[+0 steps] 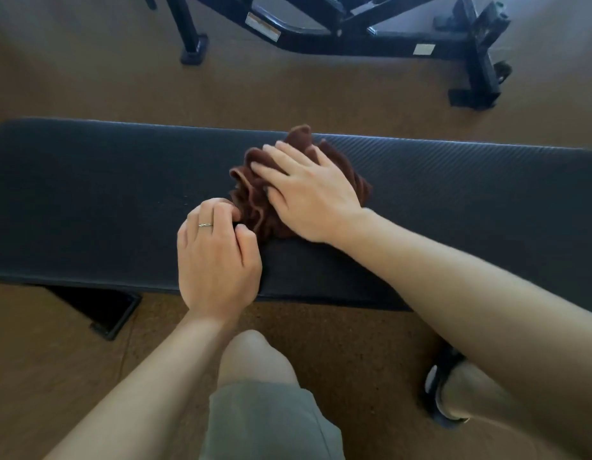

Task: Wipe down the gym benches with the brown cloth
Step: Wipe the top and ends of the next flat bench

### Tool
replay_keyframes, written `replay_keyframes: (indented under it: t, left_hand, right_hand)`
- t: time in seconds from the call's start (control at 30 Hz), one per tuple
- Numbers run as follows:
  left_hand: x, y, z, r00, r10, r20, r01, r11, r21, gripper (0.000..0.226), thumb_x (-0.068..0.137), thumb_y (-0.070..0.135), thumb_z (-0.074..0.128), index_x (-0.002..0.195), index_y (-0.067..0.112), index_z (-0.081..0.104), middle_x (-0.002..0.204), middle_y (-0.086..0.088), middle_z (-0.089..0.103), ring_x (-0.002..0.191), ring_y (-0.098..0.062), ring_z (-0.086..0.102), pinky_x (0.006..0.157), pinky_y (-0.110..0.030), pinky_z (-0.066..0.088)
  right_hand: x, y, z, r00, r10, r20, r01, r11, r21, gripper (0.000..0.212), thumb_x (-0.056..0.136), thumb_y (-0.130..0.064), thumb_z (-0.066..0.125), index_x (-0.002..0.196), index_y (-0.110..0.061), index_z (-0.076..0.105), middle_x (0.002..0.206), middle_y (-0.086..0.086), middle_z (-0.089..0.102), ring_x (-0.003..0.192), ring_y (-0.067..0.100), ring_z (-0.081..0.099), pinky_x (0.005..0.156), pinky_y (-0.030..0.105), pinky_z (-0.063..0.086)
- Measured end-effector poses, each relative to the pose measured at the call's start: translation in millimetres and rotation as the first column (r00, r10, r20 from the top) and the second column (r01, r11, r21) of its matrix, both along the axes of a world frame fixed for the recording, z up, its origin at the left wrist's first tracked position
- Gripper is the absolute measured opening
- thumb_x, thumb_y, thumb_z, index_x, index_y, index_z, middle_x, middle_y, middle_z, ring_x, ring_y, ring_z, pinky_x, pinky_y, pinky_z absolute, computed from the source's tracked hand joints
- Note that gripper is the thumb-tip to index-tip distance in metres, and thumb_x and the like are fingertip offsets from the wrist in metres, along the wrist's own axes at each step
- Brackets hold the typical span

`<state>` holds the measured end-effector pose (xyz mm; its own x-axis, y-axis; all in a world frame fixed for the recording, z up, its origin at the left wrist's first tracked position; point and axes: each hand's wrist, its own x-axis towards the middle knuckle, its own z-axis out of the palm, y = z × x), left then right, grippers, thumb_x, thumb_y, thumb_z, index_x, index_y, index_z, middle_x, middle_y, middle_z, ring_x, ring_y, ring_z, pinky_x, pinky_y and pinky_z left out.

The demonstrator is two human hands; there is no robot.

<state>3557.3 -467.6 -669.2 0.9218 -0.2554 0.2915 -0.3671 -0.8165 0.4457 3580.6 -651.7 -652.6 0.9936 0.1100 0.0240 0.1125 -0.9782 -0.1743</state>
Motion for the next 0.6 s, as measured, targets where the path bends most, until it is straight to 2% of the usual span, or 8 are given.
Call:
replay_keyframes:
  t: [0.1, 0.17, 0.2, 0.33, 0.4, 0.47, 0.6]
  left_hand:
    - [0.5, -0.7, 0.5, 1.0, 0.008, 0.01, -0.009, 1.0, 0.017, 0.014, 0.096, 0.016, 0.043, 0.097, 0.014, 0.057, 0.108, -0.004, 0.06, 0.105, -0.026, 0.057, 0.096, -0.049, 0.046]
    - [0.9, -2.3, 0.3, 1.0, 0.008, 0.024, -0.008, 0.999, 0.033, 0.013, 0.096, 0.016, 0.045, 0.095, 0.014, 0.058, 0.109, -0.003, 0.061, 0.106, -0.026, 0.056, 0.097, -0.048, 0.046]
    - [0.9, -2.3, -0.4, 0.999, 0.011, 0.03, -0.012, 0.999, 0.041, 0.012, 0.096, 0.016, 0.045, 0.094, 0.014, 0.057, 0.108, -0.003, 0.06, 0.105, -0.026, 0.056, 0.096, -0.047, 0.045]
    - [-0.1, -1.1, -1.6, 0.998, 0.038, 0.041, -0.039, 0.999, 0.02, 0.014, 0.096, 0.017, 0.044, 0.09, 0.012, 0.056, 0.099, -0.004, 0.054, 0.092, -0.023, 0.048, 0.079, -0.044, 0.044]
    - [1.7, -0.4, -1.8, 0.998, 0.041, 0.041, -0.042, 0.999, 0.025, 0.015, 0.096, 0.016, 0.043, 0.09, 0.012, 0.057, 0.099, -0.004, 0.054, 0.091, -0.023, 0.048, 0.077, -0.044, 0.044]
    - [1.3, 1.4, -2.0, 0.999, 0.038, 0.034, -0.039, 0.998, 0.038, 0.014, 0.095, 0.014, 0.045, 0.089, 0.012, 0.057, 0.101, -0.004, 0.056, 0.092, -0.024, 0.05, 0.079, -0.044, 0.045]
    - [-0.5, 3.3, -0.2, 0.999, 0.035, 0.02, -0.036, 0.999, 0.019, 0.017, 0.094, 0.016, 0.043, 0.086, 0.012, 0.058, 0.106, -0.004, 0.059, 0.097, -0.026, 0.054, 0.083, -0.045, 0.047]
  right_hand:
    - [60.2, 2.1, 1.2, 0.992, -0.126, 0.012, 0.126, 0.992, -0.015, 0.05, 0.107, -0.039, 0.031, 0.152, -0.028, 0.05, 0.159, 0.002, 0.047, 0.15, 0.024, 0.037, 0.123, 0.05, 0.025]
    - [77.6, 15.9, -0.6, 0.98, -0.196, 0.029, 0.197, 0.98, -0.03, 0.05, 0.107, -0.038, 0.031, 0.15, -0.026, 0.052, 0.157, 0.002, 0.048, 0.148, 0.024, 0.038, 0.123, 0.051, 0.024]
    - [80.0, 27.9, -0.9, 0.983, -0.177, 0.039, 0.178, 0.984, -0.029, 0.05, 0.106, -0.037, 0.031, 0.15, -0.026, 0.052, 0.158, 0.002, 0.047, 0.149, 0.023, 0.037, 0.123, 0.052, 0.022]
    - [78.4, 67.9, -1.8, 0.995, 0.102, 0.014, -0.102, 0.995, 0.008, 0.049, 0.108, -0.04, 0.031, 0.155, -0.034, 0.046, 0.167, -0.003, 0.035, 0.156, 0.019, 0.025, 0.126, 0.051, 0.015]
    - [82.2, 61.8, 0.5, 0.994, 0.109, -0.003, -0.108, 0.991, 0.08, 0.049, 0.108, -0.041, 0.032, 0.155, -0.037, 0.045, 0.168, -0.003, 0.033, 0.157, 0.019, 0.023, 0.127, 0.051, 0.016]
    - [78.8, 43.6, 0.5, 0.999, 0.038, 0.005, -0.039, 0.994, 0.099, 0.048, 0.106, -0.04, 0.036, 0.152, -0.036, 0.049, 0.164, -0.002, 0.039, 0.154, 0.02, 0.028, 0.125, 0.048, 0.021]
    - [53.0, -38.2, 6.3, 0.962, -0.273, 0.021, 0.269, 0.955, 0.124, 0.044, 0.102, -0.039, 0.04, 0.141, -0.034, 0.06, 0.148, 0.0, 0.057, 0.14, 0.026, 0.047, 0.109, 0.043, 0.041]
